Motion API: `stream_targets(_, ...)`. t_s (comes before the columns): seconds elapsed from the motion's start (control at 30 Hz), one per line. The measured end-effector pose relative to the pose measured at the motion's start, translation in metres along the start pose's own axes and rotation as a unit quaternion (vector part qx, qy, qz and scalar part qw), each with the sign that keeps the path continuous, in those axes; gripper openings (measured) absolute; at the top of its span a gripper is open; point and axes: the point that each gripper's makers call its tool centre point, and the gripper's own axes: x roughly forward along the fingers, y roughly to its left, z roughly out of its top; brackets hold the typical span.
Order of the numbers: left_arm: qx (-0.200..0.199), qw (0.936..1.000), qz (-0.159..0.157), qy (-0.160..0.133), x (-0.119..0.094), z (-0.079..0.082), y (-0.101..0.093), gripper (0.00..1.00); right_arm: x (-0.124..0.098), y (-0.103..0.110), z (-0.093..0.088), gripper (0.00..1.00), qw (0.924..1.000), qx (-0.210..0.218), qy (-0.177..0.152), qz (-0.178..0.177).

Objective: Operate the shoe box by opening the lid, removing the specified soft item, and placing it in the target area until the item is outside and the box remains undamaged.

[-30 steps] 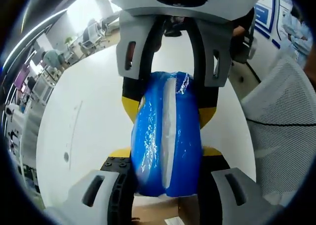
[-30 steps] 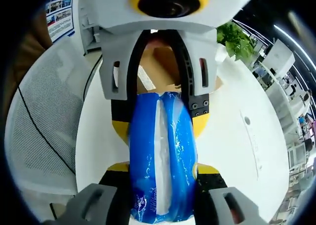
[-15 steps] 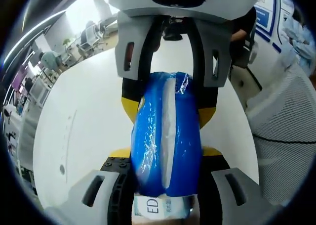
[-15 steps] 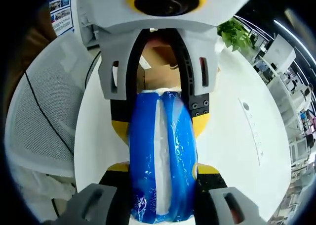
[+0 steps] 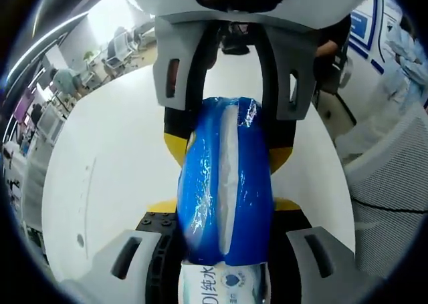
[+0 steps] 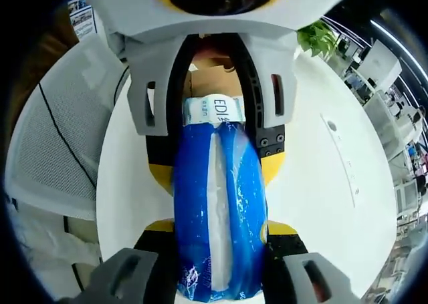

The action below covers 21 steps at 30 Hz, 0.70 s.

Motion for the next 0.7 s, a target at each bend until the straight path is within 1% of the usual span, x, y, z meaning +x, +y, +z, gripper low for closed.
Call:
stream_targets(0.43,-0.014,0.9999,0.001,-0.003,0.022,0.008,0.002,0.48,0.006,-0.006,-0.024,0.44,0.9997,-0.005,0.020,0.009)
stream_targets(0.7,-0.016,0.9999,-0.002,0.000,0.036,0.007,0.000,0.48,0.012,-0.004,-0.036,0.45,0.9996,-0.002,0.025,0.010)
